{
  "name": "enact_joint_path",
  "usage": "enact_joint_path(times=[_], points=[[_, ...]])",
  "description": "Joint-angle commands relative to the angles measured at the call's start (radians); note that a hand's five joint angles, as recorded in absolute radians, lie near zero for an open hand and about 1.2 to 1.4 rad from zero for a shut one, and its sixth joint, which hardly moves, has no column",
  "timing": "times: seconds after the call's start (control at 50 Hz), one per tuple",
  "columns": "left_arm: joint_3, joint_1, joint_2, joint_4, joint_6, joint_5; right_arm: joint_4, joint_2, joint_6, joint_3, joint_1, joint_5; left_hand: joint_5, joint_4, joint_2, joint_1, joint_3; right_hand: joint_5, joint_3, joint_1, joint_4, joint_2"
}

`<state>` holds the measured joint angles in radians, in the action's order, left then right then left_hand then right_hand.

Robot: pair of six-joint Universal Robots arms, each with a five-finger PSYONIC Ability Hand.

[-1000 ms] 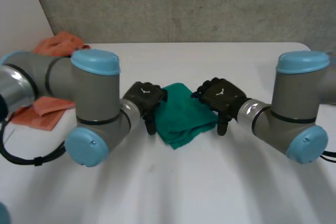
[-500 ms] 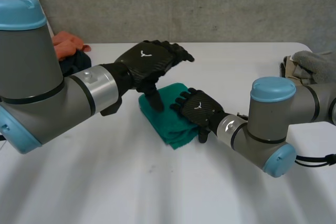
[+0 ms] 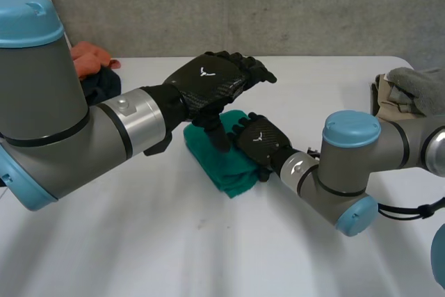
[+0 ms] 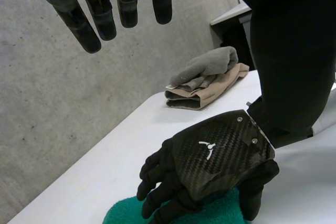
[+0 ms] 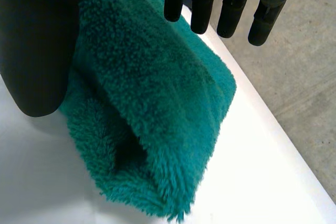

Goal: Fold the laundry.

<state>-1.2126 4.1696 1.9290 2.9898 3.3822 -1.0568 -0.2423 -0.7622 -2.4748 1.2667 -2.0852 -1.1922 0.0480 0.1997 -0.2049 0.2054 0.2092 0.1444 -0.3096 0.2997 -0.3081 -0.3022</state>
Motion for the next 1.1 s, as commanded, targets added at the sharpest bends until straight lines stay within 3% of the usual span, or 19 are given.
enact_joint_path(times=[0.02,0.14,0.36,0.42,0.5,0.74,0.84,0.98,1.1], points=[[0.004,0.004,-0.004,0.0,-0.001,-0.003,-0.005,0.032,-0.001,-0.036,-0.013,0.0,-0.048,-0.025,0.03,-0.031,-0.035,0.202,-0.211,0.221,-0.212,-0.218],[0.004,0.011,-0.011,0.0,-0.001,-0.008,-0.009,0.046,-0.016,-0.084,-0.01,-0.001,-0.048,-0.025,0.03,-0.031,-0.035,1.077,-1.086,1.096,-1.087,-1.093],[0.079,0.024,-0.057,0.009,-0.033,-0.045,-0.201,-0.06,-0.234,-0.164,0.062,-0.133,-0.048,-0.025,0.03,-0.031,-0.035,1.077,-1.087,1.097,-1.088,-1.094],[0.114,0.03,-0.074,0.02,-0.066,-0.074,-0.27,-0.081,-0.277,-0.217,0.117,-0.194,-0.048,-0.025,0.03,-0.031,-0.035,1.077,-1.087,1.097,-1.088,-1.094],[0.148,0.034,-0.091,0.032,-0.105,-0.095,-0.293,-0.08,-0.285,-0.317,0.221,-0.216,-0.048,-0.025,0.03,-0.031,-0.035,1.077,-1.087,1.097,-1.088,-1.094],[0.119,0.027,-0.087,0.04,-0.118,-0.092,-0.244,0.03,-0.288,-0.489,0.605,-0.055,-0.048,-0.025,0.03,-0.031,-0.035,1.077,-1.087,1.097,-1.088,-1.094],[0.074,0.018,-0.068,0.067,-0.115,-0.094,-0.31,0.162,-0.311,-0.494,0.741,0.031,-0.048,-0.025,0.03,-0.031,-0.035,1.077,-1.087,1.097,-1.088,-1.094],[0.036,0.003,-0.041,0.097,-0.113,-0.098,-0.304,0.288,-0.257,-0.461,0.838,0.102,-0.048,-0.025,0.03,-0.031,-0.035,1.077,-1.087,1.097,-1.088,-1.094],[0.025,-0.005,-0.025,0.103,-0.113,-0.095,-0.298,0.261,-0.211,-0.365,0.867,0.144,-0.048,-0.025,0.03,-0.031,-0.035,1.077,-1.087,1.097,-1.088,-1.094]])
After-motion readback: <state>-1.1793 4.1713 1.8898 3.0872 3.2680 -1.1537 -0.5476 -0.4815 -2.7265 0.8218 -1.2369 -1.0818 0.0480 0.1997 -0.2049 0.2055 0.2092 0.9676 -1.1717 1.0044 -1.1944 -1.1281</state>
